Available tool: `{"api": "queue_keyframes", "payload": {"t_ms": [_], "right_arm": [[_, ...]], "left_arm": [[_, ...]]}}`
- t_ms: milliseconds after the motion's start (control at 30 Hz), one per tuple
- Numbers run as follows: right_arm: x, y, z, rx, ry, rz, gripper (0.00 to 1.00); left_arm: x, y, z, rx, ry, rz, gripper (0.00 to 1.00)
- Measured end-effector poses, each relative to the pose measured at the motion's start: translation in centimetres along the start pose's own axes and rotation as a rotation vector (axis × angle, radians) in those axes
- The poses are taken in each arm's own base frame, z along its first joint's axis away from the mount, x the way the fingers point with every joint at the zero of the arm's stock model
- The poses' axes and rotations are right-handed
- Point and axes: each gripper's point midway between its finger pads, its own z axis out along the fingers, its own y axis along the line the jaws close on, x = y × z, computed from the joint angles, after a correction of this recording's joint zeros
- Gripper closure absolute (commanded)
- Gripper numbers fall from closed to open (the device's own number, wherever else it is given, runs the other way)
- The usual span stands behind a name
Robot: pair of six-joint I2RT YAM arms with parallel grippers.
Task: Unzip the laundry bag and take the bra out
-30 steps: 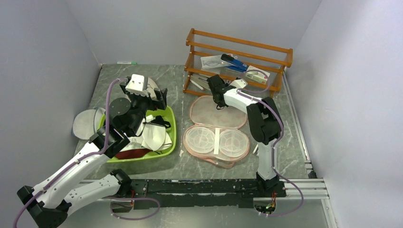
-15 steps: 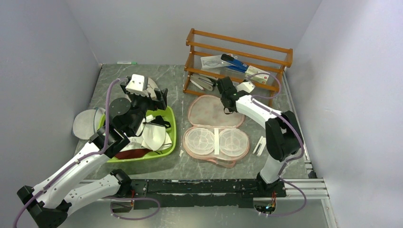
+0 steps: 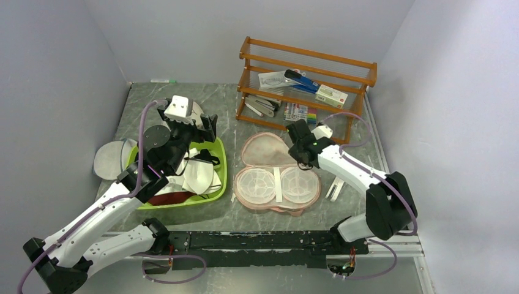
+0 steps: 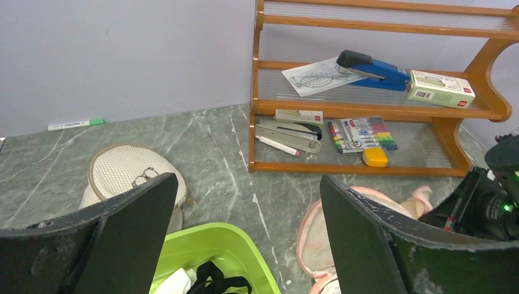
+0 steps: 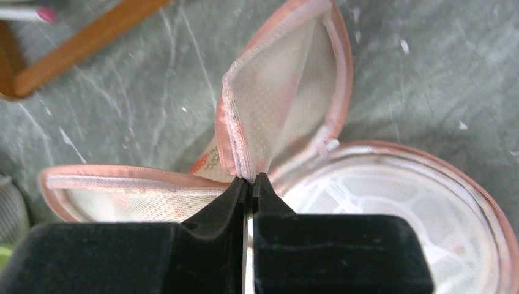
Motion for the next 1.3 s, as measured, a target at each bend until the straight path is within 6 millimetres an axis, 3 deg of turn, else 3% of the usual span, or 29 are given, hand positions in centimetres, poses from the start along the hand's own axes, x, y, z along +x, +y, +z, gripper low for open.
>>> {"api": "queue_keyframes", "payload": {"t_ms": [567,933,1000,1200,1300], "right_arm": [[8.5,-6.3,-4.6,0.037,0.272,-0.118,1.0],[10.0,-8.3,-7.2,0.036,0.368,-0.197,1.0],[10.5,-8.4,-7.8,0.023,0.391,-0.226,0.9],[11.9,-8.3,-9.5,-0.058,0.45,-0.342,0.45],[11.6,-8.0,-10.0,-0.116,0.438,-0.383,0.31]], "left_arm": [[0.1,0.0,0.0,0.0,0.002,0.001,0.02],[0.5,-0.1,0.3,0.001,0.014,0.006,0.02],[0.6,-0.2,0.3,0.001,0.016,0.008,0.02],[0.9,-0.2,0.6,0.0,0.026,0.012,0.02],[1.1,-0.3,0.7,0.0,0.031,0.015,0.02]]}}
